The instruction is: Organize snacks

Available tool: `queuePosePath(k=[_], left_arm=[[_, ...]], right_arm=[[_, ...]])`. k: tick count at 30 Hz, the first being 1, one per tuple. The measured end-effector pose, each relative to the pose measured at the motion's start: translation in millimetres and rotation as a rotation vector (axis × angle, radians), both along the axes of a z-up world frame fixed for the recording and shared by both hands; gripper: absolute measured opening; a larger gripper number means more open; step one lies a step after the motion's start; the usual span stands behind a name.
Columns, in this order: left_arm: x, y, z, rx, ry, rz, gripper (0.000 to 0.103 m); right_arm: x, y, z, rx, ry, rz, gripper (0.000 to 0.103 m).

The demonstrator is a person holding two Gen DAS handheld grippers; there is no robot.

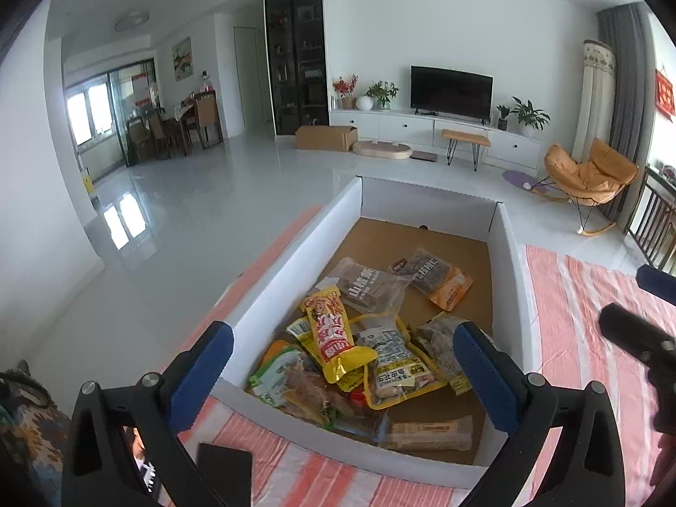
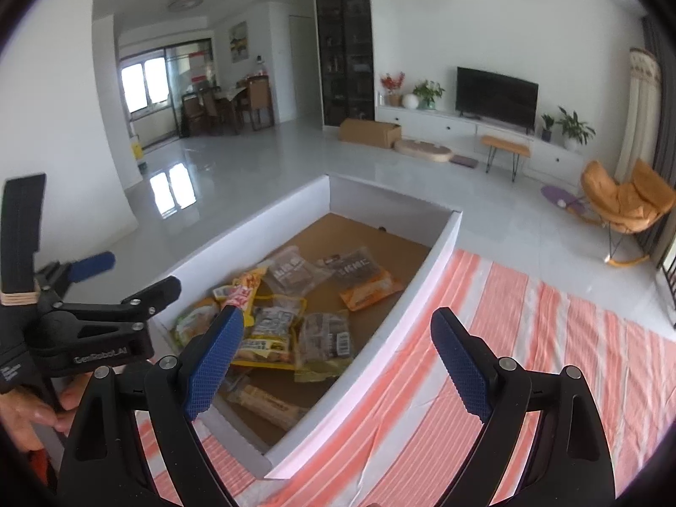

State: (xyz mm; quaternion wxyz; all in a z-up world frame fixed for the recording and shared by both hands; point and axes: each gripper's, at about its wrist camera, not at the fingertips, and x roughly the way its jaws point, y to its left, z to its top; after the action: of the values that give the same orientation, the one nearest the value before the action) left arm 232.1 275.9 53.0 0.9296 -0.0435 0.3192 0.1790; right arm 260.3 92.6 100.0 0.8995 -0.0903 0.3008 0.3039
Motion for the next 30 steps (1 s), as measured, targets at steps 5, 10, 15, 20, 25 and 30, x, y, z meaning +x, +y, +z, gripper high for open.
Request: queuePosePath(k=[5,10,15,20,25,30], left_arm=[[-11,-6,6,0.060,-0.018,-0.008,0.103],[-16,-10,10,0.084,-0.015,-0.004,0.103],[-19,-8,14,0.062,-0.024,-0.009,0.103],[-23,-10,16,0.076,-0.021,-0.011,0.103],[-24,-7,15,0.063,-0.019,-0.013,0.103],[-26,-2,14,0.045,-0.008,-0.012,0.103]], right_arm=[[4,5,-8,-0.037,0.012,-0.013,0.092],[-2,12,-4,-0.050,0.032,-0.024,0.092],[-6,21,1,-0.063,0.059,-0.036,0.092],[-13,28,5,-0.076,0.047,-0.019,0.092],[-16,31,5,-0.087,0.046,-0.025,0.092],[-17,35,5,-0.093,0.047,-0.024,0.092]])
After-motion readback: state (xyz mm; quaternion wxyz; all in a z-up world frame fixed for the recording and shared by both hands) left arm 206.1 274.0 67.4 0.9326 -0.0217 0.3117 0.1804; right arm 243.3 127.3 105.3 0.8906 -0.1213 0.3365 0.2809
